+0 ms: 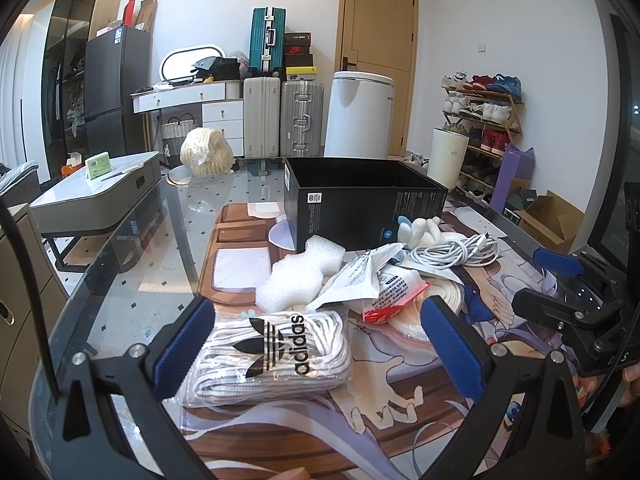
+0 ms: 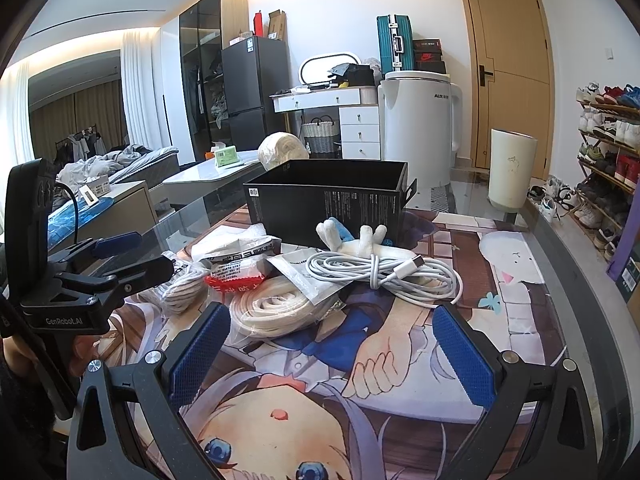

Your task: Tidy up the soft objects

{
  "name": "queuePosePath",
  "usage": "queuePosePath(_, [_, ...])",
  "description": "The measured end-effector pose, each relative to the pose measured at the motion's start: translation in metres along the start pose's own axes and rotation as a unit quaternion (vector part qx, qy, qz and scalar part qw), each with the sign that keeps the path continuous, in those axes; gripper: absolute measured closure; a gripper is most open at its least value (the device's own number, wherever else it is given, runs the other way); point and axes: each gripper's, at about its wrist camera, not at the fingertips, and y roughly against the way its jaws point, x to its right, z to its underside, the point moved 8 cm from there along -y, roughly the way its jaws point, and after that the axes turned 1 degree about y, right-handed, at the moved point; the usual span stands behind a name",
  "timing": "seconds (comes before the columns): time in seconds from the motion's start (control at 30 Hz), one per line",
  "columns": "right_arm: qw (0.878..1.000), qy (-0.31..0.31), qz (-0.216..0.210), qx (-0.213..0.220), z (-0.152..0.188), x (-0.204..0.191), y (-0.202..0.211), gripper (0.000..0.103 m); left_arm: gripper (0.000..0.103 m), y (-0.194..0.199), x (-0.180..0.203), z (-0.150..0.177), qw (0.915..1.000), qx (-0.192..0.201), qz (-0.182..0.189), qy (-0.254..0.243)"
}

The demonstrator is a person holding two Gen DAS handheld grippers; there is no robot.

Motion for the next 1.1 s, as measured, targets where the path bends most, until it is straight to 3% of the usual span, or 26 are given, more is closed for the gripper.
queuePosePath(1.1, [1.0, 0.002, 0.0, -0.001, 0.0005, -0.0009, -0.0011, 0.0, 0.0, -0.0052, 0.0011, 0.0, 0.9999, -0.016, -0.002, -0.006])
